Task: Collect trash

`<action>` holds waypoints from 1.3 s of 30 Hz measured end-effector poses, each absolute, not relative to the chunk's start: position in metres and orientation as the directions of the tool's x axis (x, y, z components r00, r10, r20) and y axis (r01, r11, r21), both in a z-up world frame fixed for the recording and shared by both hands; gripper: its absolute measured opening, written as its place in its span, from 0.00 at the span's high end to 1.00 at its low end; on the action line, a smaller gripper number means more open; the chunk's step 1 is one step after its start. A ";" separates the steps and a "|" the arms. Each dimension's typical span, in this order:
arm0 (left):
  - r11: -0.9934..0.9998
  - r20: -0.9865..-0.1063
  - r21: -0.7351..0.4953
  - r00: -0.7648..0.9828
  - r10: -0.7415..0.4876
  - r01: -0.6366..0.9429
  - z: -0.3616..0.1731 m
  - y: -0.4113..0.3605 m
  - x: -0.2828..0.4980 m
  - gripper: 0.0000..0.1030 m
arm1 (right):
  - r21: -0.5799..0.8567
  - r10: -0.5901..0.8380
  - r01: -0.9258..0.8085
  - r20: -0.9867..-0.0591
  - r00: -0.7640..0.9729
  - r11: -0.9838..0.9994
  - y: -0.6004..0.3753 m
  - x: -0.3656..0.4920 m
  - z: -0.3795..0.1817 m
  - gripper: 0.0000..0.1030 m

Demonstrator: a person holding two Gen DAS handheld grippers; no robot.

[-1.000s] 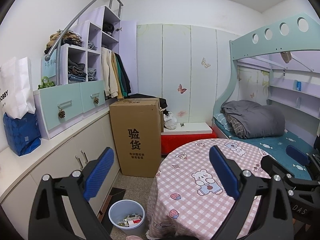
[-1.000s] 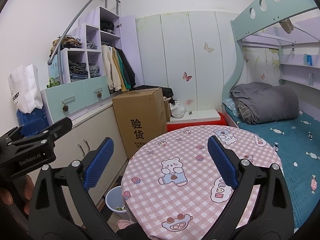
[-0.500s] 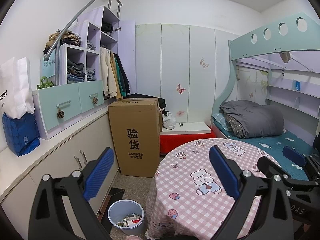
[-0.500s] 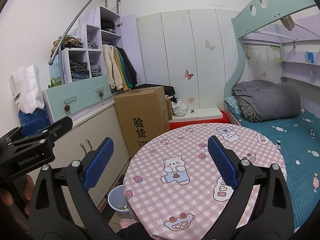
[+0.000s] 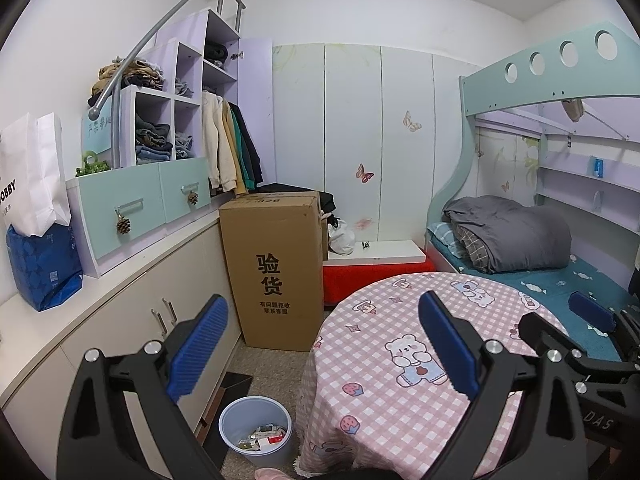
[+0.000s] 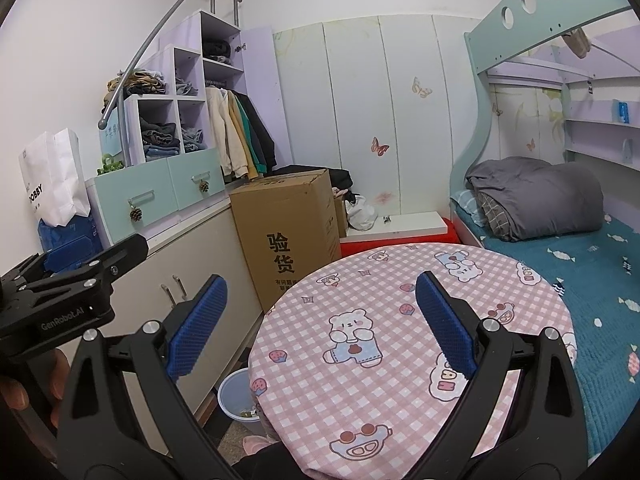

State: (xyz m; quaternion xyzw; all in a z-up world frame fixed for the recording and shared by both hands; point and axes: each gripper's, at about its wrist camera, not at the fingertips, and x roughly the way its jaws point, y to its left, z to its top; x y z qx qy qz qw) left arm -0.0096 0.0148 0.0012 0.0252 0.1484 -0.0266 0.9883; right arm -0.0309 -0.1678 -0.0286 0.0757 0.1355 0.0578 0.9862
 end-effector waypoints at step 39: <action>0.997 -0.296 0.049 0.954 -0.042 0.059 0.001 0.018 -0.010 0.09 | 0.185 0.156 -0.109 -0.266 0.951 0.977 -0.156 -0.035 -0.029 0.09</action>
